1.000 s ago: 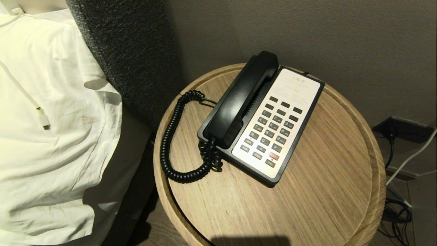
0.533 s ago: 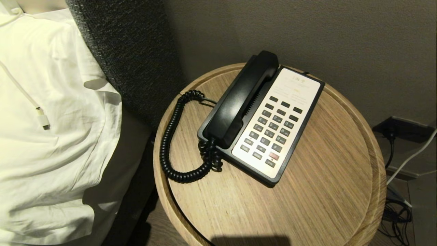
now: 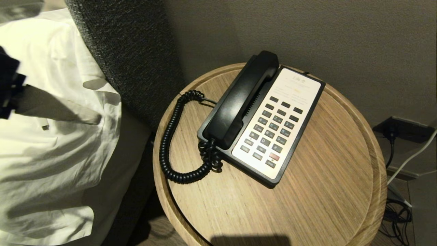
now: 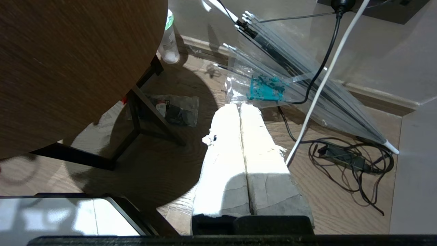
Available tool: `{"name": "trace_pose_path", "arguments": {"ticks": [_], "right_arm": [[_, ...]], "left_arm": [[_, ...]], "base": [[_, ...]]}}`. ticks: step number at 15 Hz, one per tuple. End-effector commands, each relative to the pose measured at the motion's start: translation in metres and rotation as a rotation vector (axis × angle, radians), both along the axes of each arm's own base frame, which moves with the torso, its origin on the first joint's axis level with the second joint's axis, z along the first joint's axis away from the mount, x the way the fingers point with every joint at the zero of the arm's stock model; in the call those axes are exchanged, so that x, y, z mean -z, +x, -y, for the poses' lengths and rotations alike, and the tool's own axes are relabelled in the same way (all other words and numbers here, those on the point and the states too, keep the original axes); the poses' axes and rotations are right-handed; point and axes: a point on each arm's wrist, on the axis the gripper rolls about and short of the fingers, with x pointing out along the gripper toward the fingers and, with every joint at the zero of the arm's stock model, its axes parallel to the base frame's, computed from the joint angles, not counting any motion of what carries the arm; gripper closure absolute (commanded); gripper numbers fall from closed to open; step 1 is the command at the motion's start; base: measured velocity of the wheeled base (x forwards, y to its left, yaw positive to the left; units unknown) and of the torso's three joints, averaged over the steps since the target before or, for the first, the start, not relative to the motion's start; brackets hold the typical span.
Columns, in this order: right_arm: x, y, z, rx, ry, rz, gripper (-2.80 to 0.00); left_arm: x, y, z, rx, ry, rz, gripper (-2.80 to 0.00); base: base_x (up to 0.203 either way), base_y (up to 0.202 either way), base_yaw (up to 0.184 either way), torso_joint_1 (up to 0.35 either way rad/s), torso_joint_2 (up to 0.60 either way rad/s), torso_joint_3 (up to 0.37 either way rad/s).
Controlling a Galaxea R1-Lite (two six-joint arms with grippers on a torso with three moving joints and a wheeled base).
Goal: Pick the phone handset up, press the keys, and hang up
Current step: Pick up the desk phone handset
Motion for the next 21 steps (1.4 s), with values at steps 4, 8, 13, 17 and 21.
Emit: {"name": "trace_pose_path", "arguments": {"ticks": [4, 8, 13, 17, 21], "right_arm": [[0.000, 0.000, 0.000, 0.000, 0.000, 0.000, 0.00], [0.000, 0.000, 0.000, -0.001, 0.000, 0.000, 0.00], [0.000, 0.000, 0.000, 0.000, 0.000, -0.001, 0.00], [0.000, 0.000, 0.000, 0.000, 0.000, -0.001, 0.00], [0.000, 0.000, 0.000, 0.000, 0.000, 0.000, 0.00]], "left_arm": [[0.022, 0.040, 0.093, 0.066, 0.098, 0.056, 0.00], [0.012, 0.029, 0.105, 0.013, 0.075, 0.166, 0.00], [0.008, 0.016, 0.122, 0.007, 0.046, 0.214, -2.80], [0.002, 0.013, 0.124, -0.030, 0.025, 0.270, -2.80], [0.004, 0.006, 0.137, 0.008, 0.032, 0.297, -2.80]], "base": [[0.000, 0.000, 0.000, 0.000, 0.00, 0.000], [0.000, 0.000, 0.000, 0.000, 0.00, 0.000], [0.000, 0.000, 0.000, 0.000, 0.00, 0.000], [0.000, 0.000, 0.000, 0.000, 0.00, 0.000], [0.000, 0.000, 0.000, 0.000, 0.00, 0.000]]}}
